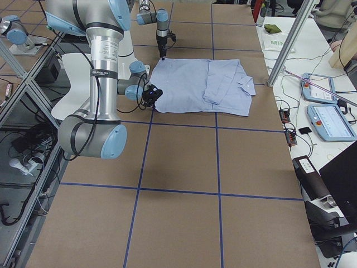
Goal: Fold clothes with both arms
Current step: 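Grasp both hem corners nearest the robot with the left and right grippers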
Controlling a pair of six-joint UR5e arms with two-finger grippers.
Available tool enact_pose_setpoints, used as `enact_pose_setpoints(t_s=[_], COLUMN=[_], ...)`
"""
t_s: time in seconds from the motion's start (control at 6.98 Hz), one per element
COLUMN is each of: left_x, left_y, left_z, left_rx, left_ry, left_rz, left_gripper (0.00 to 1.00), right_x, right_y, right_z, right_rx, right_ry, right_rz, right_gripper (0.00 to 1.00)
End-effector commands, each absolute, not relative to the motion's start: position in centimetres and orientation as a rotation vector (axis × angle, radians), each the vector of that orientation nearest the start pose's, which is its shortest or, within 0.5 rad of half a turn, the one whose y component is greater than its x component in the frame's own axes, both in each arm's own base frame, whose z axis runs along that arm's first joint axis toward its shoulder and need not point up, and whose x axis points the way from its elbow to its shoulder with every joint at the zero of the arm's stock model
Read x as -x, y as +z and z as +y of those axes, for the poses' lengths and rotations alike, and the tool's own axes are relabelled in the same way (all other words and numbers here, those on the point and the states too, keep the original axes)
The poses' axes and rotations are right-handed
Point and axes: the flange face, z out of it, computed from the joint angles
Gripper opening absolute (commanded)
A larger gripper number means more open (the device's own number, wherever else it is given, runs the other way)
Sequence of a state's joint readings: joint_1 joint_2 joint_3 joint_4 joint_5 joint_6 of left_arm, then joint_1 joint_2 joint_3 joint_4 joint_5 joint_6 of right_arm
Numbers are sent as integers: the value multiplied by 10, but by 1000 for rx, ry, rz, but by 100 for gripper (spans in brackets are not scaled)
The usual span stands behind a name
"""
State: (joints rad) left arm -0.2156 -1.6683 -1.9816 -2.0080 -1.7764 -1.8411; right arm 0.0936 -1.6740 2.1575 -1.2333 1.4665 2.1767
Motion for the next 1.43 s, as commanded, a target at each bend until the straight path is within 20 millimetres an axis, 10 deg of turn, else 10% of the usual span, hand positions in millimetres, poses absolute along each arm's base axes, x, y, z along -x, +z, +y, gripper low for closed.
enact_pose_setpoints(t_s=[0.0, 0.14, 1.29], left_x=[-485, -484, -448], left_y=[371, 372, 330], left_z=[-222, -222, -216], left_rx=[217, 217, 231], left_ry=[-353, -353, -366], left_rz=[939, 938, 1021], left_gripper=[21, 0, 0], right_x=[428, 428, 412], right_y=[398, 398, 390], right_z=[-184, -185, -188], right_rx=[115, 114, 115], right_ry=[701, 703, 713], right_rz=[-836, -835, -849], right_gripper=[0, 0, 0])
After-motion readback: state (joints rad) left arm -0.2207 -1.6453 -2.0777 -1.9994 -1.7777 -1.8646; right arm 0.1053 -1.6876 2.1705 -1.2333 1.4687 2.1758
